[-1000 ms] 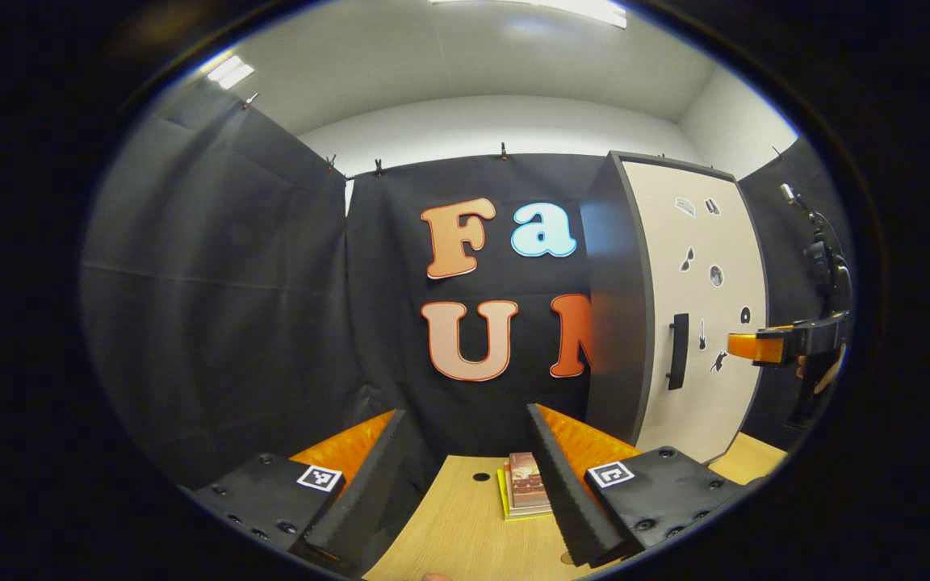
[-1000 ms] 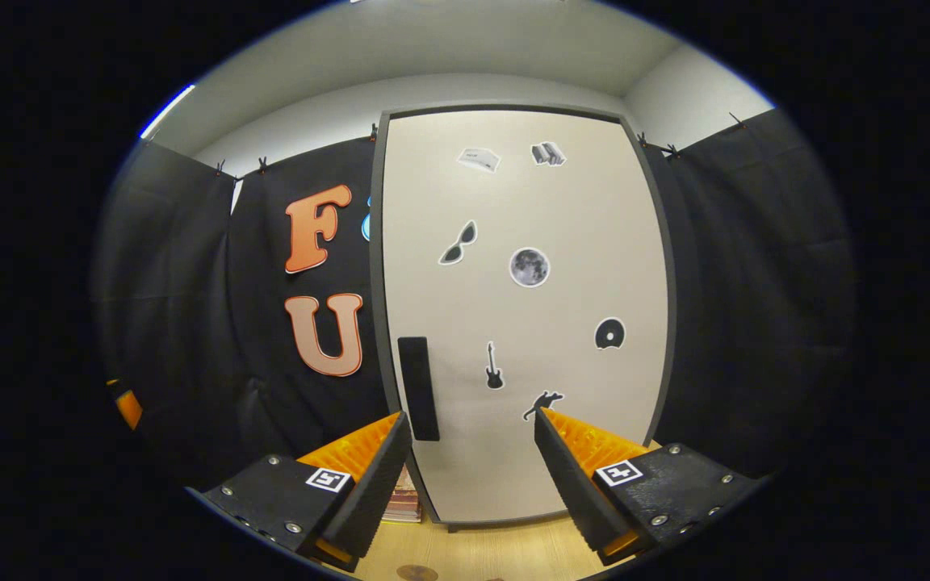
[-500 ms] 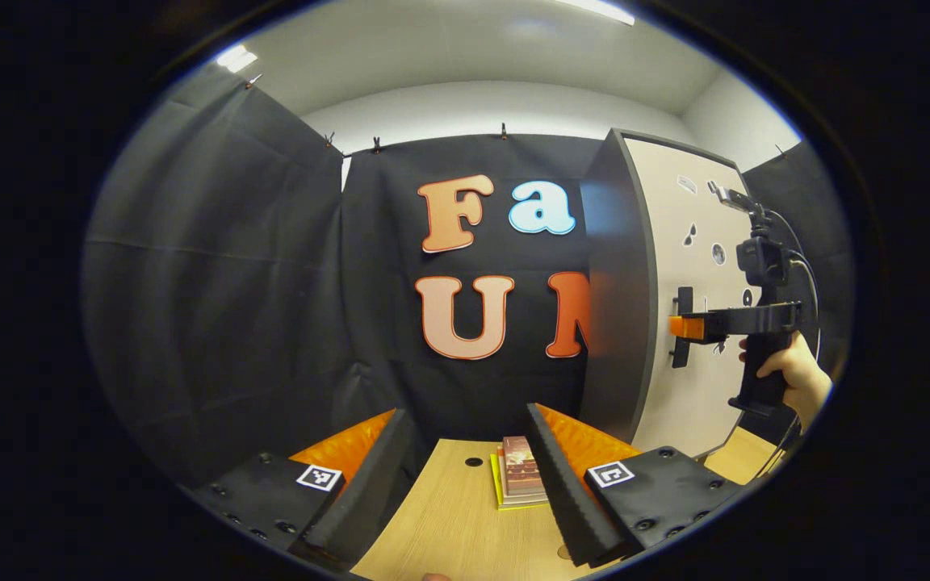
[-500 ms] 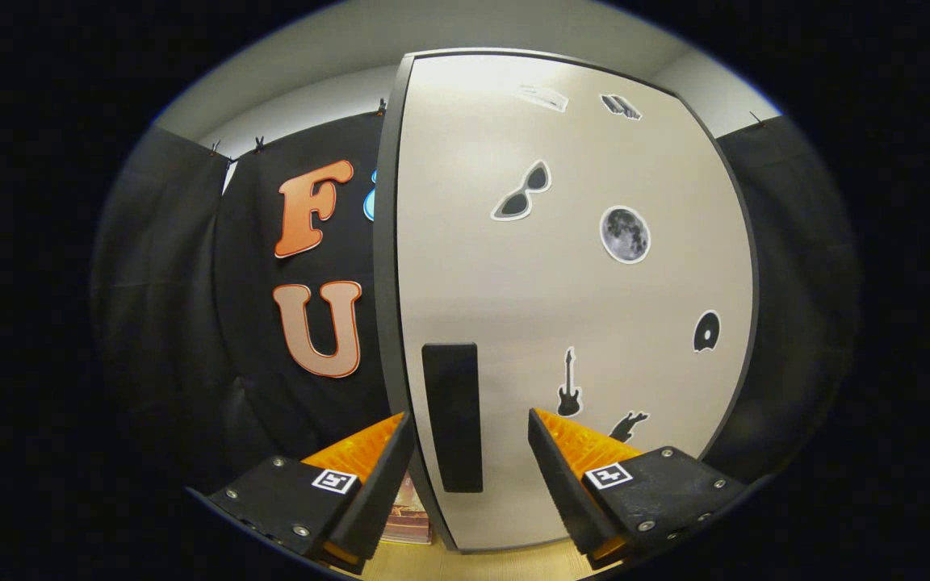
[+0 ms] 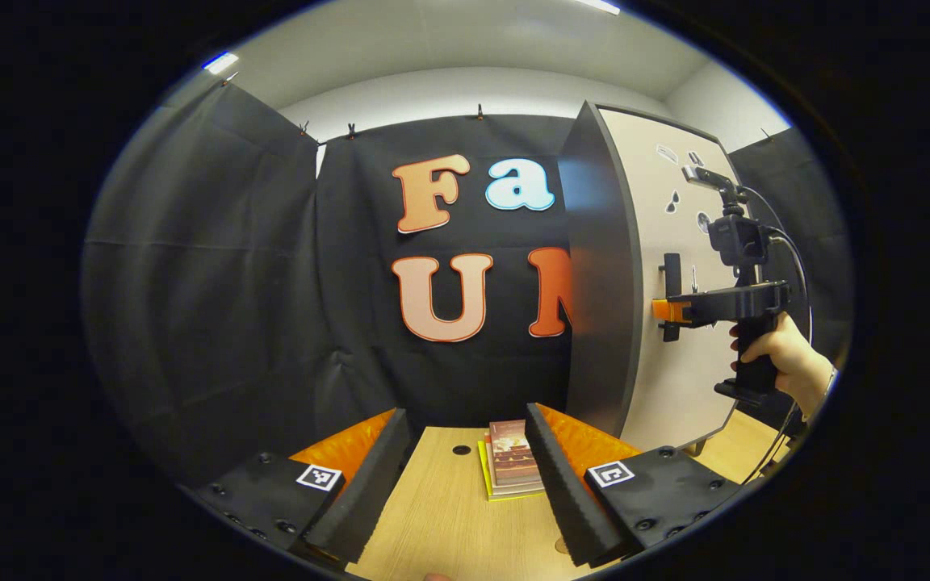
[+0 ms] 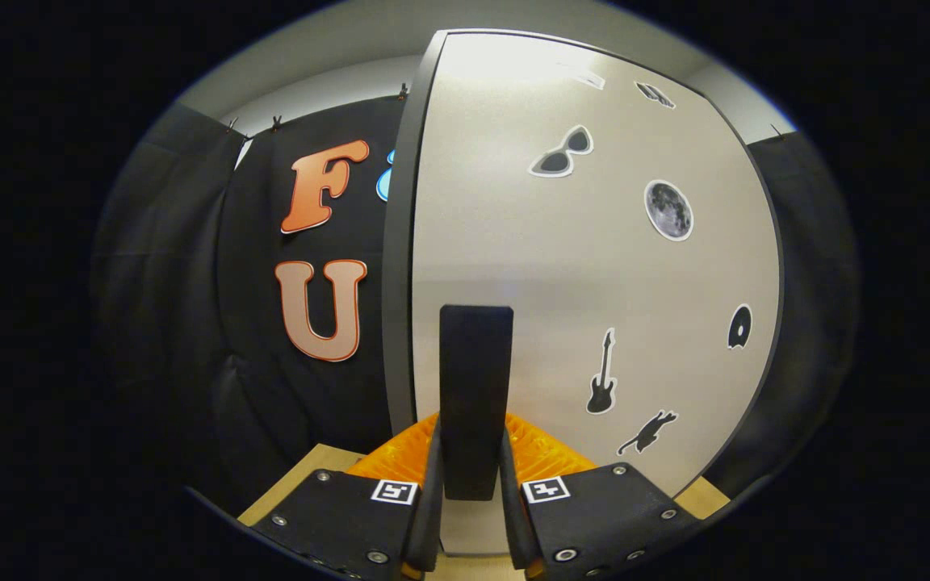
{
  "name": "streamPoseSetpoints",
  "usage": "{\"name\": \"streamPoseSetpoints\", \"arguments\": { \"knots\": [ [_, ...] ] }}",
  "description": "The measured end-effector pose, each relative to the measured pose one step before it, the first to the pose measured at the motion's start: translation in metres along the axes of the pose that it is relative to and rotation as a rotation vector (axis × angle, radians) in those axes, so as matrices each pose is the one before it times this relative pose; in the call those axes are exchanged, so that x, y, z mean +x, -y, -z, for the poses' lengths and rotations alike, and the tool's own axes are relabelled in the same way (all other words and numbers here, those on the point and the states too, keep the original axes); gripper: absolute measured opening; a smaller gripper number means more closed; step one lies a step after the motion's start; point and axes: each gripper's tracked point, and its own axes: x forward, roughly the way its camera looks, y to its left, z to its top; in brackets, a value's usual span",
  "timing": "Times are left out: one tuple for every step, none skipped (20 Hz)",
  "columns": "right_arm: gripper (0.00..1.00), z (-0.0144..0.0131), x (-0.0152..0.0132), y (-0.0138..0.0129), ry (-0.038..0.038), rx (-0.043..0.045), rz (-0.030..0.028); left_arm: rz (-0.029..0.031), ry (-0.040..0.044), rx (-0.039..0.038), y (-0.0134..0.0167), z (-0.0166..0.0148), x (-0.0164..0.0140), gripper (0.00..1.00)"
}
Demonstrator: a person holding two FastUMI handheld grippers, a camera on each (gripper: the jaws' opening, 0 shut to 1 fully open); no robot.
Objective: Open the cabinet door with the right hand, grasp the bottle in the cabinet with the left hand and place it on the coaster, then close the cabinet door with the right hand.
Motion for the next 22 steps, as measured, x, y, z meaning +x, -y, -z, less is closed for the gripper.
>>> {"name": "streamPoseSetpoints", "arguments": {
  "knots": [
    [0.31,-0.00042,-0.00264,0.00034,-0.00629,-0.00034,-0.00977,0.00466,-0.00172,-0.00525,0.00285,-0.00044,0.00195,0.95],
    [0.30,-0.00076,-0.00272,0.00036,-0.00005,-0.00687,-0.00925,0.00305,0.00029,-0.00245,0.00270,-0.00019,0.00226,0.95],
    [0.29,0.00012,-0.00228,-0.00112,-0.00269,-0.00440,-0.01234,0.00358,0.00180,0.00125,0.00242,-0.00148,0.00181,0.95],
    [0.28,-0.00080,-0.00497,-0.00129,-0.00096,0.00449,-0.01519,0.00278,0.00352,0.00510,0.00307,-0.00281,0.00183,0.96],
    [0.28,-0.00103,-0.00584,-0.00120,-0.00019,0.00364,-0.01935,0.00252,0.00405,0.00710,0.00246,-0.00238,-0.00048,0.95],
    [0.28,-0.00099,-0.00765,-0.00177,-0.00030,-0.00086,-0.01942,0.00398,0.00394,0.00596,0.00439,-0.00190,-0.00617,0.94],
    [0.29,-0.00228,-0.00781,-0.00130,0.00114,0.00060,-0.01662,0.00390,0.00341,0.00237,0.00408,-0.00307,-0.00309,0.95],
    [0.29,0.00005,-0.00768,-0.00116,-0.00408,0.00078,-0.01429,0.00522,0.00228,-0.00067,0.00276,-0.00140,-0.00321,0.95],
    [0.28,0.00187,-0.00697,-0.00015,-0.00234,0.00691,-0.01379,0.00400,-0.00163,-0.00228,0.00221,0.00016,-0.00161,0.95],
    [0.25,0.00101,-0.00426,0.00100,-0.00698,-0.00458,-0.01254,0.00474,0.00003,-0.00439,0.00270,0.00043,-0.00053,0.95],
    [0.23,0.00192,-0.00539,0.00149,-0.01268,-0.00523,-0.01041,0.00360,0.00146,-0.00490,0.00160,-0.00059,-0.00151,0.95],
    [0.23,0.00091,-0.00643,0.00184,-0.00643,0.00524,-0.00269,-0.00252,0.00068,-0.00342,-0.00066,-0.00068,-0.00136,0.95],
    [0.23,0.00264,-0.01225,0.00240,-0.00266,0.00568,0.00265,-0.00459,0.00129,-0.00240,-0.00092,-0.00129,-0.00223,0.95],
    [0.23,0.00226,-0.01185,0.00413,-0.00003,0.00519,0.00742,-0.00510,0.00256,-0.00329,-0.00190,-0.00019,-0.00220,0.95],
    [0.23,0.00299,-0.01281,0.00671,0.00166,-0.00065,0.01269,-0.00300,0.00212,-0.00283,-0.00119,-0.00118,-0.00209,0.94],
    [0.23,0.00135,-0.00958,0.00526,0.00319,0.00379,0.00896,-0.00135,0.00291,-0.00080,-0.00076,-0.00308,-0.00170,0.95],
    [0.21,0.00230,-0.00905,0.00498,0.00206,0.00344,0.01124,-0.00278,0.00573,0.00019,-0.00087,-0.00268,-0.00320,0.95],
    [0.21,0.00106,-0.00899,0.00552,0.00003,0.00791,0.01381,-0.00277,0.00713,-0.00006,-0.00270,-0.00400,-0.00082,0.94],
    [0.21,0.00093,-0.00975,0.00633,0.00005,0.01065,0.01302,-0.00045,0.00837,-0.00104,-0.00081,-0.00378,-0.00158,0.95],
    [0.20,-0.00055,-0.00410,0.00147,-0.00036,0.00638,0.00960,0.00061,0.00863,-0.00074,0.00031,-0.00283,-0.00130,0.95],
    [0.20,-0.00073,-0.00010,0.00007,0.00149,0.00369,0.00924,0.00078,0.00772,-0.00011,-0.00021,-0.00330,-0.00138,0.95],
    [0.20,0.00028,-0.00230,0.00234,0.00177,0.00222,0.01163,0.00096,0.00688,0.00046,-0.00033,-0.00247,-0.00213,0.95]
  ]
}}
